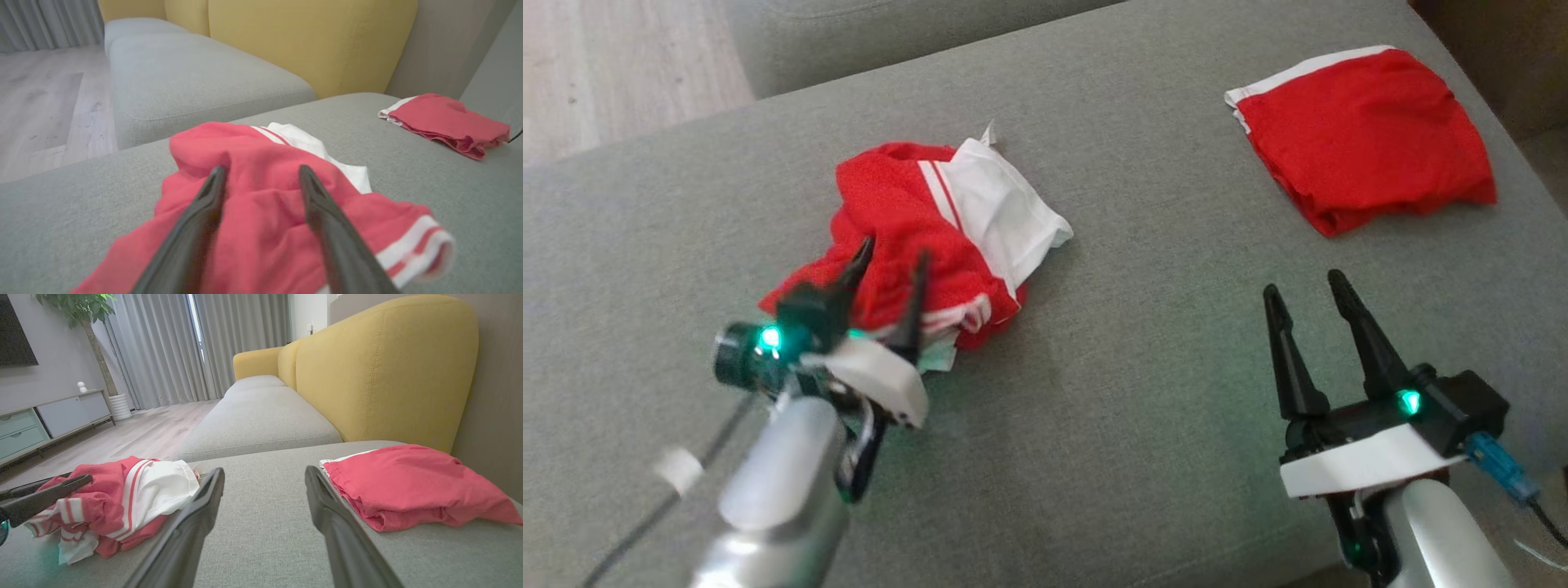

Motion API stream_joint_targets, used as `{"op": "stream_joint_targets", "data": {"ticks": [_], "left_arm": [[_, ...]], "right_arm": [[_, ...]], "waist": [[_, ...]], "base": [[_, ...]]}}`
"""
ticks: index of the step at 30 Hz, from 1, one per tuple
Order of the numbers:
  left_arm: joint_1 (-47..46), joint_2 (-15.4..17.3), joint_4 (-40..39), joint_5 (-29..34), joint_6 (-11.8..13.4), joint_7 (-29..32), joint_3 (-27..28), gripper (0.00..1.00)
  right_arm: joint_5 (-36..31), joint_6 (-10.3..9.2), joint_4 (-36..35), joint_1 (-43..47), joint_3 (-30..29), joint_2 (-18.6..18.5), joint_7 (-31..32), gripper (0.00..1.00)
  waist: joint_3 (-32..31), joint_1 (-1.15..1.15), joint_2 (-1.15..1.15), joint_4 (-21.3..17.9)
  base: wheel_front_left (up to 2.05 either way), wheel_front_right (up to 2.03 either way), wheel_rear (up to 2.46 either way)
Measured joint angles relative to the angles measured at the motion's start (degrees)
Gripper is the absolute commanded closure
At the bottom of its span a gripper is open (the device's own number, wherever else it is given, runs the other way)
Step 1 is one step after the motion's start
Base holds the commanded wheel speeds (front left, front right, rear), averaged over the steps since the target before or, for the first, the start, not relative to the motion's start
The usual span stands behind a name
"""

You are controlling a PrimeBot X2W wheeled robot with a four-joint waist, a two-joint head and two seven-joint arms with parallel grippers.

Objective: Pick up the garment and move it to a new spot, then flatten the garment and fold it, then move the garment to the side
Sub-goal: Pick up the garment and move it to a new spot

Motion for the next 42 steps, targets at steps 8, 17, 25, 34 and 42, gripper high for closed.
{"op": "stream_joint_targets", "data": {"ticks": [8,17,25,34,42], "left_arm": [[10.2,-2.5,-2.63,3.89,6.91,-7.62,-0.08,0.0],[29.32,-3.23,-26.86,9.73,12.69,-7.8,8.79,0.0],[40.74,-4.78,-36.86,14.29,14.35,-7.8,13.37,0.0],[45.42,-5.35,-38.42,17.3,13.7,-7.8,13.8,0.0],[45.43,-5.7,-38.87,17.63,12.74,-7.8,15.3,0.0]], "right_arm": [[-0.14,0.0,1.19,2.48,-0.93,-0.05,0.0,0.0],[-1.63,0.0,2.57,6.37,-1.71,0.19,0.0,0.0],[-2.82,0.0,3.23,10.62,-2.45,1.14,0.01,0.0],[-3.2,0.0,3.99,12.52,-2.5,1.78,0.01,0.0],[-3.2,0.0,4.26,12.52,-2.26,1.85,0.01,0.0]], "waist": [[-4.86,-0.02,0.0,2.9],[-11.08,-0.03,0.0,7.53],[-14.97,-0.03,0.0,10.27],[-17.24,-0.02,0.0,11.84],[-17.43,-0.01,0.0,11.22]], "base": [[0.0,0.0,0.0],[0.0,0.0,0.0],[0.0,0.0,0.0],[0.0,0.0,0.0],[0.0,0.0,0.0]]}}
